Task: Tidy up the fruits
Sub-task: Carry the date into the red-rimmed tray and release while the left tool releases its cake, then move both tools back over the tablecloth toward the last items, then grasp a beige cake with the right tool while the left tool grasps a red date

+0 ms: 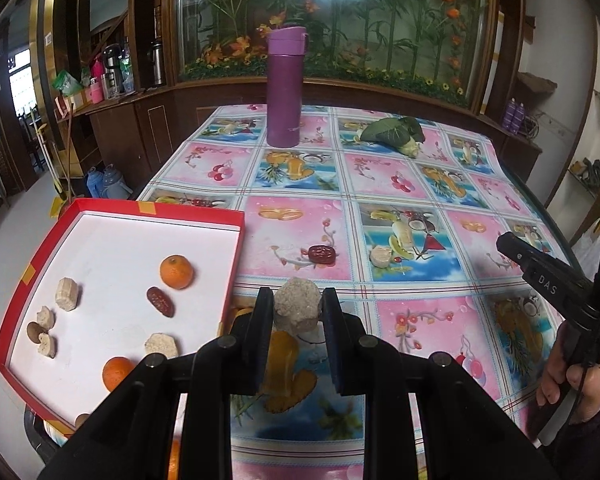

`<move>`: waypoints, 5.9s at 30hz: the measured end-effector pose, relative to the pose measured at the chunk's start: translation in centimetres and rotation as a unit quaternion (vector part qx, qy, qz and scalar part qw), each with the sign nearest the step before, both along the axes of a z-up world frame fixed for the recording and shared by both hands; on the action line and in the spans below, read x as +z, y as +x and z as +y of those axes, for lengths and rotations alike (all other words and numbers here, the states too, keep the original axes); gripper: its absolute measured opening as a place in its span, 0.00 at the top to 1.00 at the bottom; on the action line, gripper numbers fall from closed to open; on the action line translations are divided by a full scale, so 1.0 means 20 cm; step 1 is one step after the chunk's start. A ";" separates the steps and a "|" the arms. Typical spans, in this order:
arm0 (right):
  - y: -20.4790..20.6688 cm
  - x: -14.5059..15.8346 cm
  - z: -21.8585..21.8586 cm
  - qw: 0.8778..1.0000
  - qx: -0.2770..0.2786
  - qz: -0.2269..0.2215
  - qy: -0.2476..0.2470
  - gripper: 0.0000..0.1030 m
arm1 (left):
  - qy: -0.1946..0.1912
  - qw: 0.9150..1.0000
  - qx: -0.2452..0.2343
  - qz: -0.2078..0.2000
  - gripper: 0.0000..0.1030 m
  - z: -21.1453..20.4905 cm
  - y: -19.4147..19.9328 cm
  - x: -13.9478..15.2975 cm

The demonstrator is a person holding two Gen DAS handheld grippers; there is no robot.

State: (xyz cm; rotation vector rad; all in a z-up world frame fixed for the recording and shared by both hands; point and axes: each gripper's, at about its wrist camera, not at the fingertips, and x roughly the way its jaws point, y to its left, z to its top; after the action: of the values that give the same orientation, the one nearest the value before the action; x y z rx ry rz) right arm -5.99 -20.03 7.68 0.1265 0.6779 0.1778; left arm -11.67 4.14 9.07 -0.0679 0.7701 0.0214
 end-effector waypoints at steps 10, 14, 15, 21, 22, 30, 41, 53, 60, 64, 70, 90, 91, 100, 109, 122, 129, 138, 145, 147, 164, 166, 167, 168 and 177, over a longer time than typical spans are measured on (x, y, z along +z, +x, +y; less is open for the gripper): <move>0.03 -0.04 0.29 0.998 0.035 0.025 0.036 0.77 | -0.020 0.999 0.031 -0.007 0.77 0.19 -0.05 0.00; 0.02 -0.05 0.43 0.998 0.051 0.028 0.031 0.77 | -0.028 0.999 0.042 -0.006 0.77 0.27 -0.07 -0.01; 0.01 -0.06 0.47 0.998 0.057 0.027 0.029 0.77 | -0.031 0.999 0.044 -0.006 0.77 0.28 -0.08 -0.02; -0.02 -0.05 0.62 0.996 0.085 0.016 0.036 0.77 | -0.040 0.997 0.065 -0.014 0.77 0.40 -0.10 0.00; -0.02 -0.04 0.65 0.995 0.092 0.012 0.038 0.77 | -0.040 0.997 0.070 -0.015 0.77 0.42 -0.11 0.00; 0.00 -0.01 0.95 0.987 0.142 0.022 0.073 0.76 | -0.037 0.991 0.123 -0.026 0.77 0.67 -0.16 0.02; -0.05 0.00 1.46 0.958 0.267 0.053 0.092 0.76 | 0.008 0.982 0.189 -0.009 0.77 1.01 -0.11 -0.01; -0.09 -0.11 1.79 0.934 0.337 0.116 0.012 0.76 | -0.001 0.983 0.164 0.088 0.77 1.23 0.21 -0.15; -0.09 -0.17 1.78 0.931 0.336 0.142 -0.002 0.76 | 0.001 0.981 0.159 0.115 0.77 1.25 0.26 -0.23; -0.12 -0.16 1.78 0.930 0.340 0.141 -0.008 0.76 | 0.006 0.979 0.161 0.121 0.77 1.24 0.25 -0.24; -0.12 -0.14 1.74 0.924 0.352 0.149 0.010 0.64 | 0.010 0.977 0.173 0.125 0.58 1.24 0.25 -0.25; 0.08 0.02 0.97 0.969 0.232 0.070 0.049 0.49 | 0.021 0.988 0.127 0.087 0.50 0.88 0.14 -0.07; 0.09 0.02 0.91 0.971 0.224 0.070 0.047 0.49 | 0.022 0.989 0.121 0.086 0.49 0.85 0.14 -0.07; 0.21 -0.11 0.56 0.982 0.168 0.085 -0.026 0.49 | 0.038 0.995 0.042 0.080 0.43 0.50 0.16 -0.04; 0.20 -0.18 0.60 0.979 0.171 0.082 -0.075 0.49 | 0.040 0.996 -0.001 0.086 0.42 0.29 0.20 -0.06; 0.27 -0.23 0.60 0.982 0.134 0.095 -0.090 0.73 | 0.050 0.994 -0.025 0.094 0.42 0.13 0.30 -0.08; 0.34 -0.21 0.46 0.989 0.087 0.115 -0.036 0.73 | 0.072 0.991 -0.057 0.101 0.42 -0.02 0.39 -0.13; 0.40 -0.19 0.31 0.991 0.028 0.131 0.013 0.73 | 0.071 0.988 -0.065 0.124 0.42 -0.13 0.55 -0.25; 0.40 -0.20 0.31 0.990 0.030 0.137 0.024 0.73 | 0.060 0.987 -0.063 0.133 0.44 -0.14 0.62 -0.33; 0.40 -0.20 0.31 0.990 0.032 0.138 0.024 0.73 | 0.053 0.987 -0.065 0.133 0.50 -0.14 0.63 -0.34; 0.39 -0.17 0.30 0.990 0.031 0.134 0.039 0.73 | 0.029 0.990 -0.064 0.121 0.73 -0.15 0.62 -0.34; 0.38 -0.16 0.30 0.990 0.031 0.133 0.042 0.73 | 0.030 0.990 -0.063 0.121 0.73 -0.16 0.61 -0.34; 0.38 -0.16 0.30 0.990 0.031 0.131 0.043 0.73 | 0.031 0.990 -0.062 0.121 0.73 -0.16 0.60 -0.33; 0.38 -0.15 0.30 0.990 0.032 0.130 0.045 0.73 | 0.031 0.991 -0.061 0.119 0.73 -0.16 0.60 -0.33; 0.34 -0.11 0.32 0.992 0.040 0.111 0.051 0.73 | 0.023 0.997 -0.046 0.064 0.73 -0.13 0.43 -0.14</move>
State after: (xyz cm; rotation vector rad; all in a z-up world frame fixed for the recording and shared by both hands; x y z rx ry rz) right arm 0.77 -13.65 5.41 0.2200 0.8961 0.2784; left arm -3.16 1.58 6.17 0.0125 0.9002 -0.0455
